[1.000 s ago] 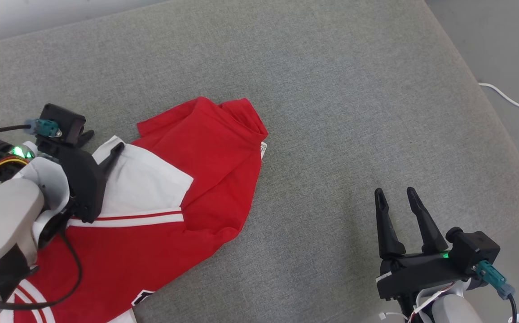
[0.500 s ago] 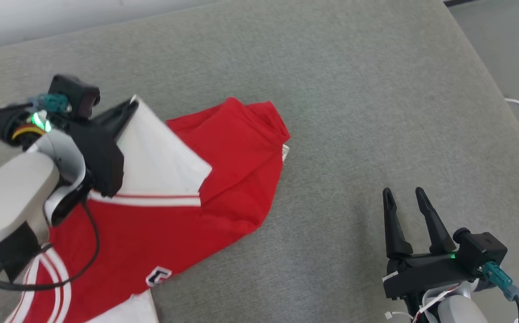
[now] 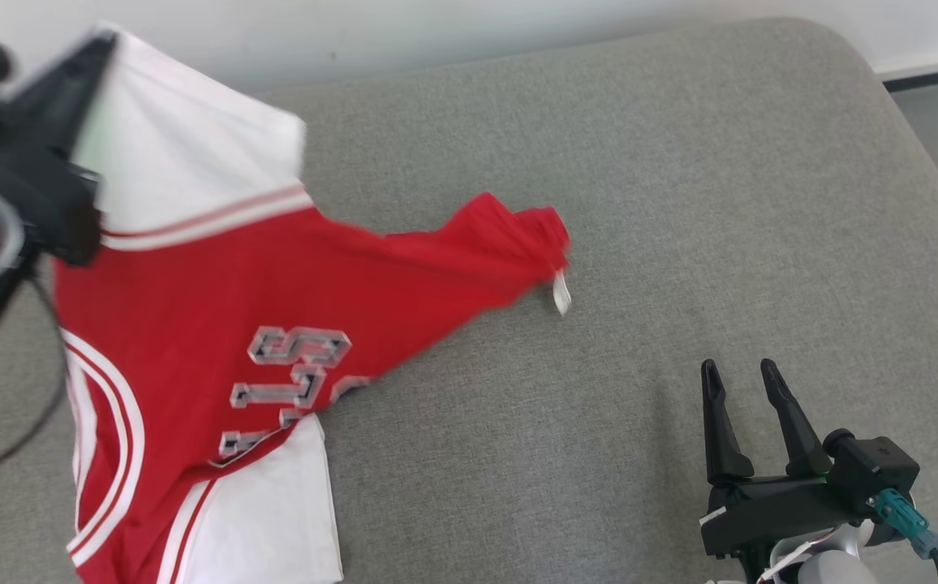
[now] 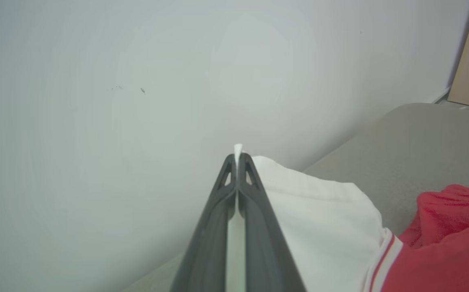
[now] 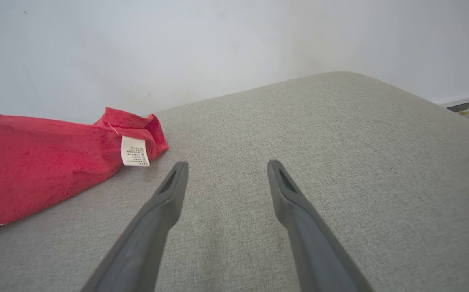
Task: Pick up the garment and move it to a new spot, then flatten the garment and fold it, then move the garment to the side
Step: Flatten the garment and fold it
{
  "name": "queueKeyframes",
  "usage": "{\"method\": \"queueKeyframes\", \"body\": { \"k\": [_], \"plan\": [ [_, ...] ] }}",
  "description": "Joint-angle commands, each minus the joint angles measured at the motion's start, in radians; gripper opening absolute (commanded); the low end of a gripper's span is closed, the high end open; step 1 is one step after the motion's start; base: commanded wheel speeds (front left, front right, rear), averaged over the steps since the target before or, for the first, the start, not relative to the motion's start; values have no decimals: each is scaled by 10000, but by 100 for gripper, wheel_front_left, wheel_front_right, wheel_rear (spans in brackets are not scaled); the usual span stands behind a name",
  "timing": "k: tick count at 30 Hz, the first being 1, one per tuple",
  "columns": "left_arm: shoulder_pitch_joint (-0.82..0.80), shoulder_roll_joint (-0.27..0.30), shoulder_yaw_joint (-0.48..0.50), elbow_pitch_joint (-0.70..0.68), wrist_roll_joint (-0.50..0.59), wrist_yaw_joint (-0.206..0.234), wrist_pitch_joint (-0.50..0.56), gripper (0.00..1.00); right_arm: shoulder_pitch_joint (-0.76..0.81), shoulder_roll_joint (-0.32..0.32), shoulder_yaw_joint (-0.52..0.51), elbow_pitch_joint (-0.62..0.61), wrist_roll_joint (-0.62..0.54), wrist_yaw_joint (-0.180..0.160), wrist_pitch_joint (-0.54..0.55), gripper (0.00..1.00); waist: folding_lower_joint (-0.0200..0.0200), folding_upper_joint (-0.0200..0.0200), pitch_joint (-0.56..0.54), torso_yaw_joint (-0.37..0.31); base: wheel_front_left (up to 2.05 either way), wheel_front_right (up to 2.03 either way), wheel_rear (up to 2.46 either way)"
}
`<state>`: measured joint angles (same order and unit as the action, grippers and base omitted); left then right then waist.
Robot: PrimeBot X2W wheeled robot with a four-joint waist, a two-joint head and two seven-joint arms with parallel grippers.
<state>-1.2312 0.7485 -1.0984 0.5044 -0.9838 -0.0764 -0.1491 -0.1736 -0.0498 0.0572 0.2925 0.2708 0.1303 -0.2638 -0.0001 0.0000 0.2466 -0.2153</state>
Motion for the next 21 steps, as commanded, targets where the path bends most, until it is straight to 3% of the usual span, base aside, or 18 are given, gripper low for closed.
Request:
{"method": "queueKeyframes", "body": {
  "k": [1,6,11,12,13,14,15,16,21],
  "plan": [
    [-128,228,102,9,159,172,-223,0,100,-10,-26,18,-88,9,-12,100,1,0,-179,160,0,0,0],
    [-22,858,382,382,376,658,-764,0,13,-10,-91,55,-260,9,-10,100,1,0,-126,8,0,0,0],
    [356,790,388,1074,622,875,-1017,0,-65,-9,-37,76,-318,9,-12,100,1,0,-17,-213,0,0,0],
    [411,769,350,1208,817,936,-1056,12,-87,-9,-23,79,-327,9,-10,100,1,0,8,-261,0,0,0],
    [411,769,350,1208,817,936,-1056,12,-87,-9,-23,79,-327,9,-10,100,1,0,8,-261,0,0,0],
    [484,736,330,1389,938,1022,-1094,24,-97,-9,-1,75,-343,9,-12,100,1,0,32,-302,0,0,0],
    [553,700,338,1534,1047,1108,-1124,49,-97,-9,10,70,-354,9,-10,100,1,0,44,-332,0,0,0],
    [605,638,424,1647,1074,1164,-1153,100,-96,-7,18,63,-353,9,-12,100,1,0,51,-358,0,0,0],
    [874,393,1328,1458,1411,1315,-1169,100,74,-9,-138,60,-457,9,-10,100,1,0,-72,-267,0,0,0]
  ]
}}
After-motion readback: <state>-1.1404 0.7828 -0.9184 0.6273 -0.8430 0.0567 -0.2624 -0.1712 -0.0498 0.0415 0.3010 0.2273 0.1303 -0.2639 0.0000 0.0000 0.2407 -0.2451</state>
